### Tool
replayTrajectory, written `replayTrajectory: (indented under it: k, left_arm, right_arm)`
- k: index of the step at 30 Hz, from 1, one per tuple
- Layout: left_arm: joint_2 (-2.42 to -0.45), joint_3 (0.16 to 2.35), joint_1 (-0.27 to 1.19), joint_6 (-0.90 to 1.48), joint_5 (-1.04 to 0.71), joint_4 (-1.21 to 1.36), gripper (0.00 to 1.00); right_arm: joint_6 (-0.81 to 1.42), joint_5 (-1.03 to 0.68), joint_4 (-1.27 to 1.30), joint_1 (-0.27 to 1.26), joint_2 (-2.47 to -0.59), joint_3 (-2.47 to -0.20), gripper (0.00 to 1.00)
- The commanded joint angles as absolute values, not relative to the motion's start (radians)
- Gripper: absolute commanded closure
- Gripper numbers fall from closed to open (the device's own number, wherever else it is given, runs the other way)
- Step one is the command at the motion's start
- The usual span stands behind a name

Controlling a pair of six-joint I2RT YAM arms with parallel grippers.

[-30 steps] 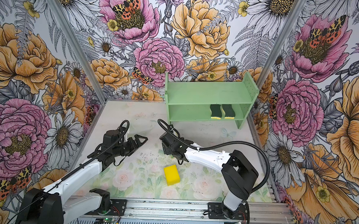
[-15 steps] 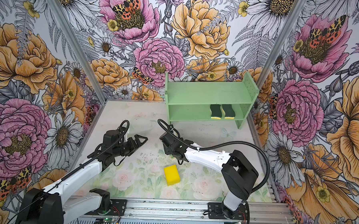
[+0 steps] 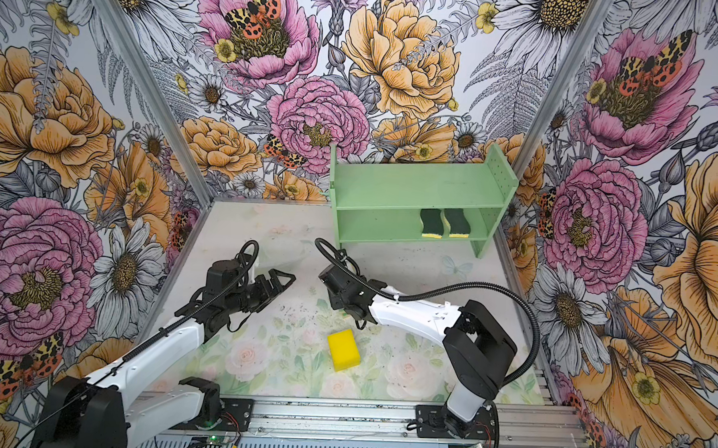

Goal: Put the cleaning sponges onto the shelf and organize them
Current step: 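Lift the yellow sponge and carry it into the shelf's lower tier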

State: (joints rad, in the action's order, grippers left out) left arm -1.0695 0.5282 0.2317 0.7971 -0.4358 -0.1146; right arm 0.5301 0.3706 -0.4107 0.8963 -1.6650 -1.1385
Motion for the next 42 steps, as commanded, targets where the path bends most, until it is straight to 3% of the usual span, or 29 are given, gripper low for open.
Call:
replayTrajectory:
  k: [1,22,42]
  left_arm:
    - [-1.061,0.522,0.238,0.782,-0.435,-0.101,0.01]
    - [-1.089,0.556,0.236,0.775,-0.443,-0.102,0.01]
    - [-1.115,0.621,0.241,0.744,-0.443,-0.142,0.01]
  right_arm:
    - [0.512,0.388,-0.411,0.887,-1.644,-1.156,0.38]
    - [0.443,0.424,-0.389,0.798,-1.503,-1.09,0.38]
    - [0.269,0.347,-0.084,0.511,-1.491,-0.996,0.41]
